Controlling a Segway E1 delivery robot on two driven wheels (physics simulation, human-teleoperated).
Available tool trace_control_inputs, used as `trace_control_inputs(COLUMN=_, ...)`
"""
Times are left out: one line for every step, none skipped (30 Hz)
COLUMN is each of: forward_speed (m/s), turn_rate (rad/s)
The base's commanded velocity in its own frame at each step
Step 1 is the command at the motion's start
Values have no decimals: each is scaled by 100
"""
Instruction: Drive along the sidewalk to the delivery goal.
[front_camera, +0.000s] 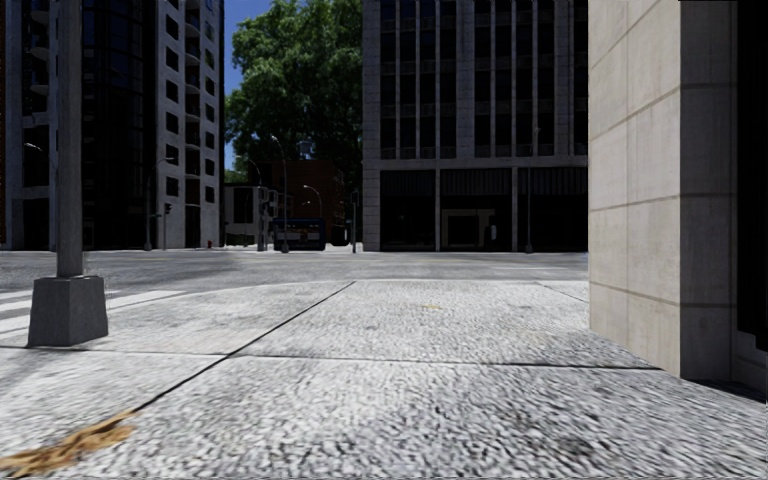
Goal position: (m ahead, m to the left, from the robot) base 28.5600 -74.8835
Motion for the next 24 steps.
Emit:
trace_control_inputs(forward_speed=200, turn_rate=0)
trace_control_inputs(forward_speed=200, turn_rate=0)
trace_control_inputs(forward_speed=200, turn_rate=0)
trace_control_inputs(forward_speed=200, turn_rate=0)
trace_control_inputs(forward_speed=200, turn_rate=0)
trace_control_inputs(forward_speed=200, turn_rate=0)
trace_control_inputs(forward_speed=200, turn_rate=0)
trace_control_inputs(forward_speed=200, turn_rate=0)
trace_control_inputs(forward_speed=200, turn_rate=0)
trace_control_inputs(forward_speed=200, turn_rate=0)
trace_control_inputs(forward_speed=200, turn_rate=0)
trace_control_inputs(forward_speed=200, turn_rate=0)
trace_control_inputs(forward_speed=200, turn_rate=0)
trace_control_inputs(forward_speed=200, turn_rate=0)
trace_control_inputs(forward_speed=200, turn_rate=0)
trace_control_inputs(forward_speed=200, turn_rate=0)
trace_control_inputs(forward_speed=200, turn_rate=0)
trace_control_inputs(forward_speed=200, turn_rate=0)
trace_control_inputs(forward_speed=200, turn_rate=0)
trace_control_inputs(forward_speed=200, turn_rate=0)
trace_control_inputs(forward_speed=200, turn_rate=0)
trace_control_inputs(forward_speed=200, turn_rate=0)
trace_control_inputs(forward_speed=200, turn_rate=0)
trace_control_inputs(forward_speed=200, turn_rate=0)
